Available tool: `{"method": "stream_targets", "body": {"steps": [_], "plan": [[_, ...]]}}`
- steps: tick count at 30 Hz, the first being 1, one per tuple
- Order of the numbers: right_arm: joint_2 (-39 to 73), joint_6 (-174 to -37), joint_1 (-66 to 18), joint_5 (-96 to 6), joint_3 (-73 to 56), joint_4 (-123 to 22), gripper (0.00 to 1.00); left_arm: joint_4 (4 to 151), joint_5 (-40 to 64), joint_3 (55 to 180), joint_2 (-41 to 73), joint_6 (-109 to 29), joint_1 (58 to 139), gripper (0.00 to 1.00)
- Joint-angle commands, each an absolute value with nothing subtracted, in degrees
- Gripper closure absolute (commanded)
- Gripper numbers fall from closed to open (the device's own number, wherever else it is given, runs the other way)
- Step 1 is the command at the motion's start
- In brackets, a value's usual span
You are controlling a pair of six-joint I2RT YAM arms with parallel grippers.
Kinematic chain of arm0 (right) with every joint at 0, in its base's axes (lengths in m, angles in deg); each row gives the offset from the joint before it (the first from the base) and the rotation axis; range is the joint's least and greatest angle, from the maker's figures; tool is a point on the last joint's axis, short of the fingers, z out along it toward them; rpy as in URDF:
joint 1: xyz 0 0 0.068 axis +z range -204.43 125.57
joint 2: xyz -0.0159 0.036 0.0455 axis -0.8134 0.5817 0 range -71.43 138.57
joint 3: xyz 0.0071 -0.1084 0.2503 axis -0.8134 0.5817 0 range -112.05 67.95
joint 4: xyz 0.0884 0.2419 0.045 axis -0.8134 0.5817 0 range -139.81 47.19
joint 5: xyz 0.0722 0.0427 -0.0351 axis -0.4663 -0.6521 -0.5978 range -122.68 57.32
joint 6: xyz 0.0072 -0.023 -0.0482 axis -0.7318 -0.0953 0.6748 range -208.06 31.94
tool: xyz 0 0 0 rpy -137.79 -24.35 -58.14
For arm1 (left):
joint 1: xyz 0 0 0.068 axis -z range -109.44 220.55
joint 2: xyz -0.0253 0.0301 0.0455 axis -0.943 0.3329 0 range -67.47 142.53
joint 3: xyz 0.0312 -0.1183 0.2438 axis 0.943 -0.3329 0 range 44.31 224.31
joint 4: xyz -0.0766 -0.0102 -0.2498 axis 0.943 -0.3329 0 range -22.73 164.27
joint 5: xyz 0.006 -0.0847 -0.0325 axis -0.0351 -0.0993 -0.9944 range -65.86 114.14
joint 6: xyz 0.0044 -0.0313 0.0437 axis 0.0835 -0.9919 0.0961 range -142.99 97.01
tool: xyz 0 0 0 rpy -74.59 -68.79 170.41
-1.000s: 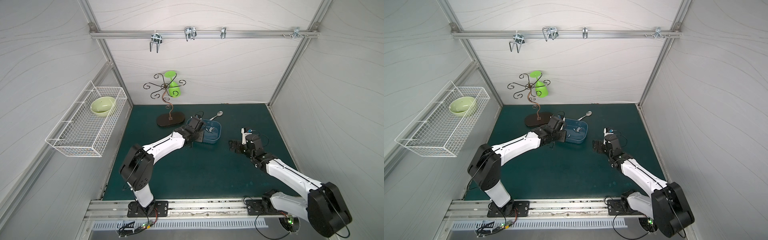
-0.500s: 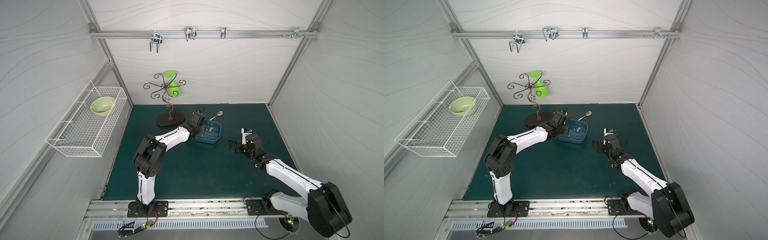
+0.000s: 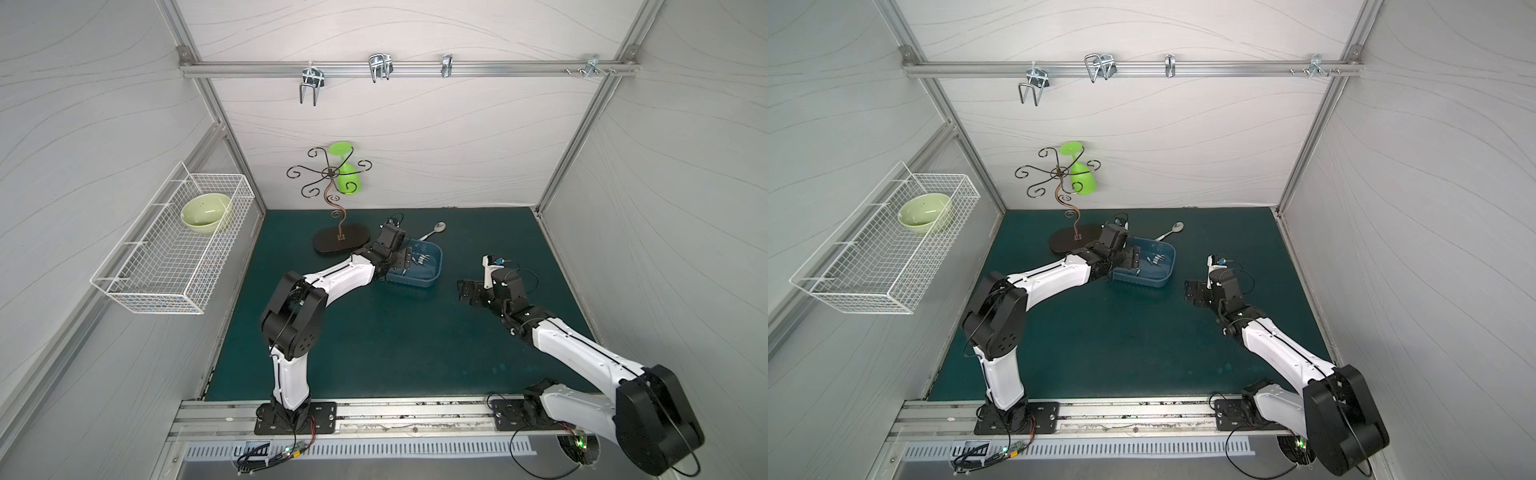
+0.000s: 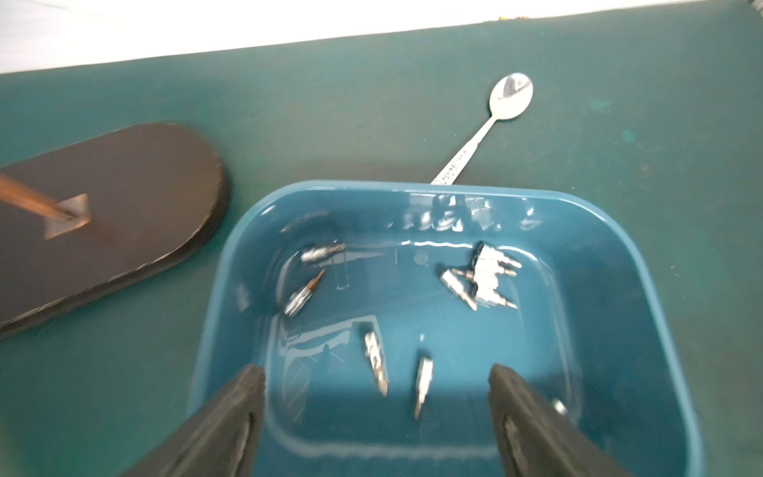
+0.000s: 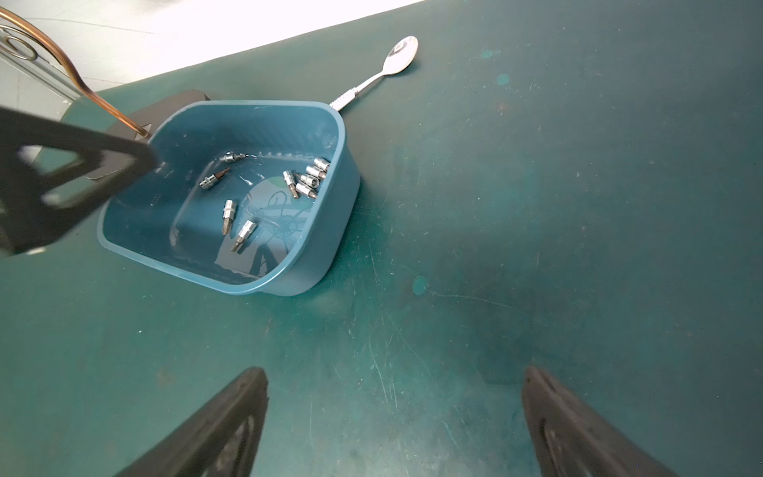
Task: Put the bit on the desktop into the storage box
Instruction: Place the screwdriver bit in the storage box, then reset both arms
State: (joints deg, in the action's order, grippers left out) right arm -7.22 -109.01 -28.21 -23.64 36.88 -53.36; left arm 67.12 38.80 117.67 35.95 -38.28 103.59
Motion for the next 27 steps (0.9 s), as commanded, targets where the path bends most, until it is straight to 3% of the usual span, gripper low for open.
{"method": "stream_targets", "body": {"steps": [1,7,19,27], "plan": [[-8.82,-107.38,-28.43,-23.75,36.75,-55.53,0.01,72.54,40.90,112.40,27.68,-39.98,103.41,0.07],[-9.98,-104.48,-28.42,-23.47,38.40,-57.89,0.01,76.47,43.90,97.89,12.55,-40.10,103.26,0.01],[-17.18,-97.27,-28.24,-18.68,44.24,-63.13,0.01,82.79,54.89,76.52,-13.03,-27.49,101.89,0.01],[-20.59,-91.55,-28.33,-9.63,41.84,-57.13,0.01,94.75,61.45,65.36,-17.92,-23.52,98.22,0.01]]}}
